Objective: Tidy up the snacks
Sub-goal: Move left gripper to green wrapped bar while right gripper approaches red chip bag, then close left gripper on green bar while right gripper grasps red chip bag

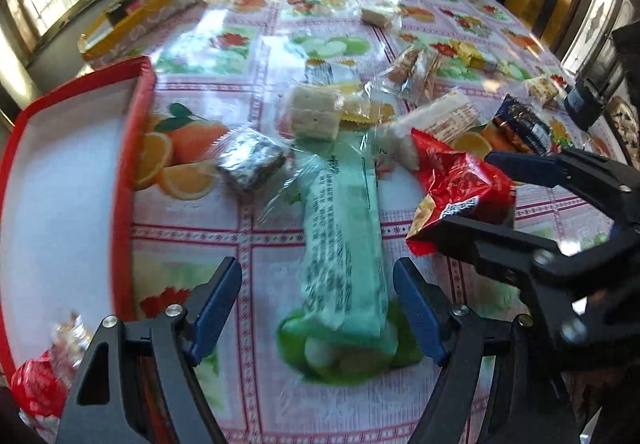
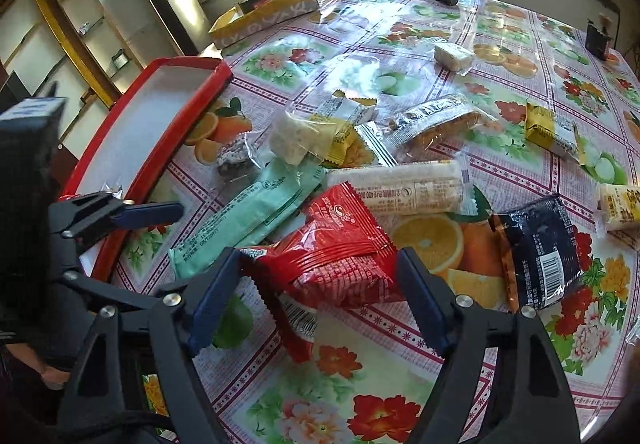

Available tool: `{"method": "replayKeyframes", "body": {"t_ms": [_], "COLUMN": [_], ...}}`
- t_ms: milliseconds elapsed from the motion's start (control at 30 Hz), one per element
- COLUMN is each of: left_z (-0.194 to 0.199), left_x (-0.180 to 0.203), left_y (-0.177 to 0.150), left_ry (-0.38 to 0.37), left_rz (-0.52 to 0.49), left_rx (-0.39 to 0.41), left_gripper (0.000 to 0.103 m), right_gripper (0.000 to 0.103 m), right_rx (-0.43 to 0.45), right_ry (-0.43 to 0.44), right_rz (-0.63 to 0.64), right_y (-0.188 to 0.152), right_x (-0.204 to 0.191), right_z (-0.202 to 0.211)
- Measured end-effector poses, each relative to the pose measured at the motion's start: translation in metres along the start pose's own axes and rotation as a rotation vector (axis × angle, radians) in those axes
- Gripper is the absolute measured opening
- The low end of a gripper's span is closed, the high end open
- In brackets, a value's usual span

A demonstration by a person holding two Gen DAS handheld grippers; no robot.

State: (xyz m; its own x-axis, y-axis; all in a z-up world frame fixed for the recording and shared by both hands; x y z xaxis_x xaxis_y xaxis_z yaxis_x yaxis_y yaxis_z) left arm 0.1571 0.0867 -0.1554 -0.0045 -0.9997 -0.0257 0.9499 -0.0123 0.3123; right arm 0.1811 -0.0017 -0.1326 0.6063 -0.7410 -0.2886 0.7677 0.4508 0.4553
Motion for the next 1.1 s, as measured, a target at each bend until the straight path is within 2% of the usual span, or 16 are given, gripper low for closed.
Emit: {"method": "replayKeyframes", "body": {"t_ms": [133, 200, 233, 267, 300, 333, 400, 467, 533, 633, 700, 767, 833, 900, 1000, 1100], "left_z": [-0.004, -0.003, -0.002, -0.001, 0.001, 0.001, 0.002, 0.003, 0.004, 0.006, 0.007, 0.009, 0.01, 0.01, 0.01, 0.01], "left_x": [0.001, 0.001, 0.002, 0.004, 0.007, 0.007, 0.007, 0.006, 0.004, 0.0, -0.002, -0.004, -0.004, -0.004, -0.006, -0.007], "left_y": [0.007, 0.008, 0.008, 0.008, 0.007, 0.007, 0.005, 0.003, 0.001, -0.004, -0.008, -0.012, -0.014, -0.014, -0.014, -0.015], "left_ry": [-0.006, -0.008, -0.011, -0.023, -0.044, -0.037, -0.033, -0.039, -0.048, -0.057, -0.061, -0.069, -0.069, -0.072, -0.088, -0.095], "left_rz": [0.012, 0.008, 0.001, -0.007, -0.016, -0.018, -0.025, -0.021, -0.011, 0.004, 0.02, 0.04, 0.041, 0.042, 0.057, 0.066], "left_rx": [0.025, 0.044, 0.055, 0.058, 0.058, 0.057, 0.062, 0.061, 0.06, 0.06, 0.059, 0.059, 0.058, 0.057, 0.056, 0.057], "left_gripper": [0.078, 0.069, 0.059, 0.052, 0.037, 0.036, 0.035, 0.034, 0.032, 0.031, 0.031, 0.031, 0.031, 0.031, 0.031, 0.03], "right_gripper": [0.087, 0.089, 0.089, 0.087, 0.08, 0.076, 0.064, 0.063, 0.064, 0.076, 0.079, 0.09, 0.09, 0.09, 0.09, 0.089], "right_rx": [-0.031, -0.038, -0.039, -0.04, -0.041, -0.039, -0.016, -0.011, -0.003, -0.025, -0.023, -0.043, -0.084, -0.062, -0.009, -0.008], "right_ry": [0.015, 0.015, 0.014, 0.012, 0.006, -0.001, -0.019, -0.051, -0.062, -0.06, -0.028, 0.041, 0.095, 0.144, 0.093, -0.037], "right_rz": [-0.022, -0.031, -0.03, -0.029, -0.026, -0.02, -0.002, -0.008, -0.028, -0.117, -0.214, -0.361, -0.491, -0.639, -0.742, -0.675], "right_y": [0.003, 0.005, 0.006, 0.006, 0.006, 0.005, 0.006, 0.002, -0.002, -0.013, -0.021, -0.035, -0.047, -0.051, -0.042, -0.025], "right_x": [0.004, 0.005, 0.004, 0.003, 0.002, 0.001, -0.003, 0.0, 0.006, 0.018, 0.025, 0.028, 0.029, 0.036, 0.047, 0.047], "right_z": [-0.004, -0.007, -0.008, -0.008, -0.008, -0.007, 0.001, 0.009, 0.016, 0.026, 0.037, 0.04, 0.03, 0.023, 0.021, 0.013]}}
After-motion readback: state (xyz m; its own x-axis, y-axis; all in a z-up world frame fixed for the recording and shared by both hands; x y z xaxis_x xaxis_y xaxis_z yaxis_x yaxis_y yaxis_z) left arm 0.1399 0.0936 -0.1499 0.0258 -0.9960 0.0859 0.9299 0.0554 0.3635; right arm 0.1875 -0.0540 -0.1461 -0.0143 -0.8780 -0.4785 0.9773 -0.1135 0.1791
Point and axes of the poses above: each gripper's, at about its wrist camera, not at the fingertips, and z roughly against the way its jaws point, x to its right, y to its top, the point moved 8 cm from there along -z, roughly the way its jaws point, and after that the axes turned 6 degrees about -x, right-handed, at the moved point
